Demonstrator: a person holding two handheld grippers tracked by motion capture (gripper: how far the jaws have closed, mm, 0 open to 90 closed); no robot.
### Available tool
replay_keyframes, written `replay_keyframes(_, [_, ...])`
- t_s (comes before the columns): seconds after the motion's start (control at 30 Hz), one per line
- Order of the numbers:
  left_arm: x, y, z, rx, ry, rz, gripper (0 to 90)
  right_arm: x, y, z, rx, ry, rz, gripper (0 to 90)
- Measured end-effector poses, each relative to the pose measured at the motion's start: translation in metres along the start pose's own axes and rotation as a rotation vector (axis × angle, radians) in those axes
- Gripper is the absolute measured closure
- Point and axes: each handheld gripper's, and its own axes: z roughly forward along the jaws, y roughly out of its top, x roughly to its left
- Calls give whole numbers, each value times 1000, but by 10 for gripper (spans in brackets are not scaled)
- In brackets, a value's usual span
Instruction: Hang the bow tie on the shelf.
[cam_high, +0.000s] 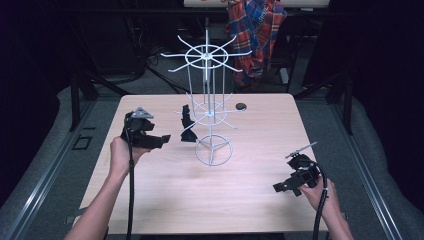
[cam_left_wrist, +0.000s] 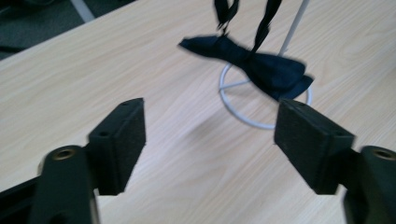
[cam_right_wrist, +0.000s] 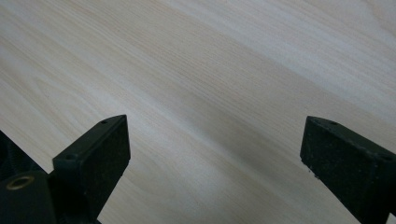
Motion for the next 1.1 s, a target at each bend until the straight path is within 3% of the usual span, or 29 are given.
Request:
replay_keyframes(0.03, [0,-3,-3,29,-5,0,204,-1,1,-2,28,-11,-29,73])
replay_keyframes(0.17, [-2,-12,-14,64,14,9,152,0,2,-2,21,-8,-24,59])
replay_keyframes(0.37, [4,-32,-25,104,41,-19,124,2,2,-2,15,-6,-21,50])
replay_keyframes(0.7, [5,-52,-25,198,67,-29,59,0,2,0,20,-6,-12,49])
replay_keyframes(1.1, [0,-84,-16,307,61,-46,7,2,2,2,38,1,-11,58])
